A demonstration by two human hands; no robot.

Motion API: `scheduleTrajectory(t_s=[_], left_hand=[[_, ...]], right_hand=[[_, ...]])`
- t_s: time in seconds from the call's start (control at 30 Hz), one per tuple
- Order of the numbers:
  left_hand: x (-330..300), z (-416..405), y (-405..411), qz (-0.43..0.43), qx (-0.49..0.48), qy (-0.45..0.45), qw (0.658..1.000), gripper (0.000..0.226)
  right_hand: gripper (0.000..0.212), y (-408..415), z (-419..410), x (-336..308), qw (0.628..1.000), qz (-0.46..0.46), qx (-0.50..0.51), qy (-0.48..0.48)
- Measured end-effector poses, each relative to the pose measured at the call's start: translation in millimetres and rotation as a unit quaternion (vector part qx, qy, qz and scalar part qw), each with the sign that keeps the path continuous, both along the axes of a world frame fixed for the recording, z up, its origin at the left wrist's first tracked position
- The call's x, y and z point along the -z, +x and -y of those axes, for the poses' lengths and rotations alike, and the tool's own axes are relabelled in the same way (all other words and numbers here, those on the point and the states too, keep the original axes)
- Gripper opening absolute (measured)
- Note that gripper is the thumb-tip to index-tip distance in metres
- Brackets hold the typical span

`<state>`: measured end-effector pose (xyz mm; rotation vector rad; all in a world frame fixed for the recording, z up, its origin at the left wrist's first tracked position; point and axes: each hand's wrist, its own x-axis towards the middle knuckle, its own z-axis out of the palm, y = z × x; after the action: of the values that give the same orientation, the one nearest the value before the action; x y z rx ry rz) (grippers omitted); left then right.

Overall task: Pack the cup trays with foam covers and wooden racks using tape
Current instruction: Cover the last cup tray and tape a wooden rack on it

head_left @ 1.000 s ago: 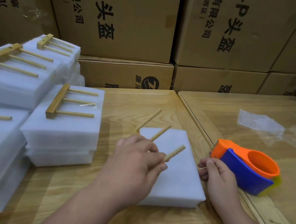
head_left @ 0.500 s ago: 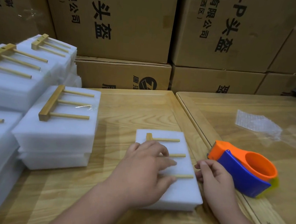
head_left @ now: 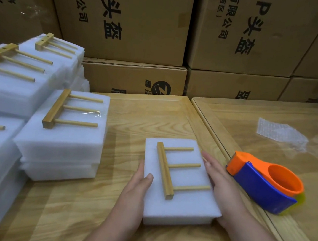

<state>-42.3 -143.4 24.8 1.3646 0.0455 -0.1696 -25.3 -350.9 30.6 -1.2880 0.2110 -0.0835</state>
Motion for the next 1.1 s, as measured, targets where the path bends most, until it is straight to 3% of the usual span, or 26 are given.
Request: scheduleTrajectory(t_s=[0.23,0.87,0.97,1.1], left_hand=[[-2,4,-2,0.015,-0.034,0.001,0.999,0.044],[4,4,3,-0.013,-0.03,-0.028,0.999,0.046],[4,0,4,-0.014,-0.025,-0.043,0.999,0.041],[8,-15,3,-0.016,-0.051,-0.126,0.991,0.035]], right_hand=[[0.031,1,-5,6,1.0,0.01,-0.015,0.023],[0.018,0,5,-6,0.995,-0.04,-0.023,-0.083],[0.019,0,12,-13,0.985,-0.013,-0.015,-0.169],[0.011,-2,46,-37,0.923,0.078,0.154,-0.345]])
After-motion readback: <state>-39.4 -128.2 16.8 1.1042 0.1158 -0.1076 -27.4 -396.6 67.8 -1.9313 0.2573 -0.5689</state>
